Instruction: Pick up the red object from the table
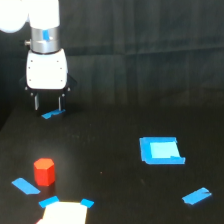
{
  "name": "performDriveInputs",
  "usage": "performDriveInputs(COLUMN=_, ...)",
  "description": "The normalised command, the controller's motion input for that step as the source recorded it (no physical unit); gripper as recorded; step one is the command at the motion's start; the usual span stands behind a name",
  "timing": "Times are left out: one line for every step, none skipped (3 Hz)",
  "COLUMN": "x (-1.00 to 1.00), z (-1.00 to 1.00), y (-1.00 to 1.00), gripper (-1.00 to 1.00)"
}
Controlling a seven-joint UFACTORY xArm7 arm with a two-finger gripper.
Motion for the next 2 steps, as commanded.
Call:
performDriveInputs(x=-1.00, z=-0.39, y=-1.00, gripper=0.64)
performDriveInputs(x=-0.81, z=-0.44, y=-1.00, gripper=1.00)
